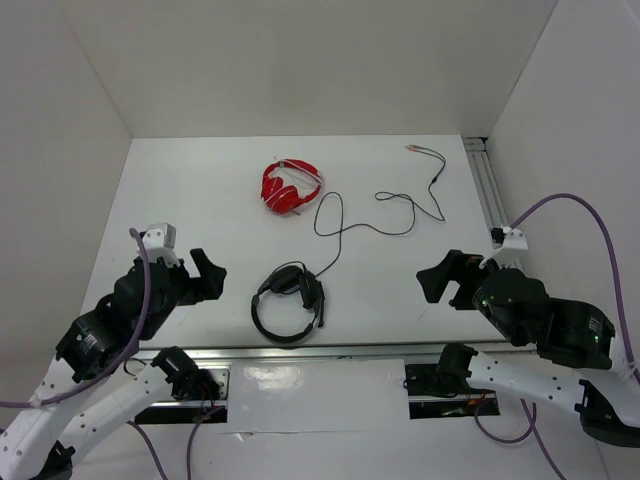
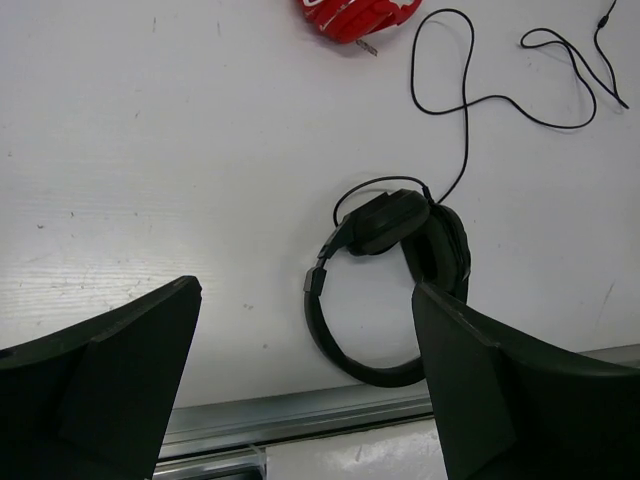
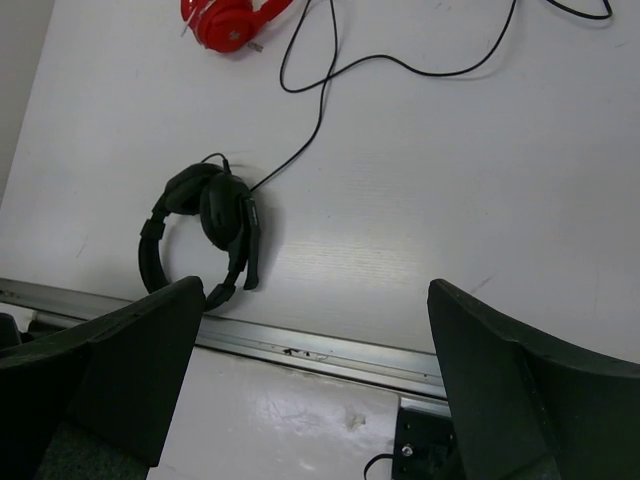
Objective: Wrap the headphones
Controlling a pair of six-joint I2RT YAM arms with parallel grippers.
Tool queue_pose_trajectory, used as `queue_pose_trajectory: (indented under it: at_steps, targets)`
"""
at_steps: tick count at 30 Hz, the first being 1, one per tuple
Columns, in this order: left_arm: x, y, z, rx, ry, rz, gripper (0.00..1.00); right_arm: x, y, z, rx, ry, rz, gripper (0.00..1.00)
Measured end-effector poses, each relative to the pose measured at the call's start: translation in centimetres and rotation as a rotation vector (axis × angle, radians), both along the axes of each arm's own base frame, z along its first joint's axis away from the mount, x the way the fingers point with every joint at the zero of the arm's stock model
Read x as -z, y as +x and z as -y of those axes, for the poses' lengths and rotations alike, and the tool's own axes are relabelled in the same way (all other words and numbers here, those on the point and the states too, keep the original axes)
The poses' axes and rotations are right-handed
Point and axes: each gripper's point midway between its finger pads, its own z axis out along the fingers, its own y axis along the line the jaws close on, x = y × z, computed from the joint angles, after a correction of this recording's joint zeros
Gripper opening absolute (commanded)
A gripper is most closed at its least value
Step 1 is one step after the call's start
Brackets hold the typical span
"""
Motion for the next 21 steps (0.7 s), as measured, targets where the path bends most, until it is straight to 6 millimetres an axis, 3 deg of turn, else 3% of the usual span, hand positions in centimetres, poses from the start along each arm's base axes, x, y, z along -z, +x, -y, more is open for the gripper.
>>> queue_pose_trajectory:
  at_steps: [10,13,15,17,19,21]
  targets:
    - [-1.5,-0.6,1.2,0.1,-0.051,0.079,1.0,-1.2,-0.1,-0.7,-0.052,0.039,0.041,1.0]
    - [-0.7,0.1,2.2,0.099,-0.05,0.017,0.98,-1.3,0.0,-1.2,-0.062,0.037,0.045,1.0]
    - [0.4,0.8,3.9,0.116,-0.075,-0.058,1.0,-1.2,0.3,-1.7,-0.066,0.022,0.038,1.0]
    - [3.1,2.0,6.4,0.143,-0.091,-0.147,1.0,-1.0,0.6,-2.5,-0.07,0.011,0.028,1.0]
    - [7.0,2.2,8.2,0.151,-0.12,-0.262,1.0,-0.7,0.9,-3.4,-0.082,0.009,0.02,1.0]
    - [11.3,1.3,8.7,0.127,-0.123,-0.382,1.0,-0.4,1.0,-4.1,-0.096,0.009,0.01,1.0]
